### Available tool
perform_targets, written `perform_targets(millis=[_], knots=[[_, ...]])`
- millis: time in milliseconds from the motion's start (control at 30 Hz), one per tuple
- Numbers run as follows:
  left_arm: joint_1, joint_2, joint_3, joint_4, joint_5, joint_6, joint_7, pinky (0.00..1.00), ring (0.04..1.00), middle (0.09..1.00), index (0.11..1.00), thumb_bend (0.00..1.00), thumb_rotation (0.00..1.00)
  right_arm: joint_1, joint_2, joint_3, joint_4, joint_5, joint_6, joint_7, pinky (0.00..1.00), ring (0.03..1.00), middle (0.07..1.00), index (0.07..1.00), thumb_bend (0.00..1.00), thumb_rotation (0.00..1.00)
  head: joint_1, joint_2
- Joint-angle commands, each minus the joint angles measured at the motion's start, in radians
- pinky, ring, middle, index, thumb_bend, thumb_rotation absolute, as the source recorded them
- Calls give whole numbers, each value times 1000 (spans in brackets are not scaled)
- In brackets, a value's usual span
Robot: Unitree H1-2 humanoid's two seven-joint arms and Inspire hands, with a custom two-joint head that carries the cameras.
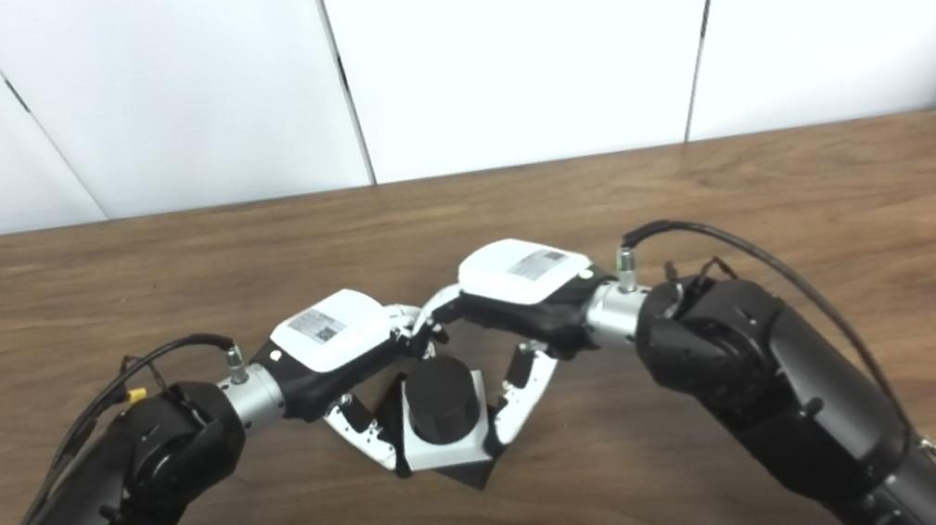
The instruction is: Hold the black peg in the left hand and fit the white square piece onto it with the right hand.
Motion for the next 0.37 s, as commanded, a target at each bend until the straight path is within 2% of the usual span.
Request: perform_targets(millis=[0, 200, 333], knots=[[10, 3, -23, 22, 42, 12, -33, 736, 886, 849, 488, 524, 70, -29, -19, -29, -31, 19, -7, -15, 607, 788, 832, 816, 1000, 357, -1, 2], [13, 4, -19, 23, 37, 13, -30, 732, 889, 853, 488, 525, 70, -25, -44, -69, -47, 41, 5, -9, 612, 787, 831, 808, 991, 338, -5, 3], [12, 6, -21, 22, 44, 15, -33, 725, 886, 851, 488, 524, 71, -29, -72, -110, -70, 63, 24, 5, 613, 781, 822, 797, 929, 218, -9, 3]])
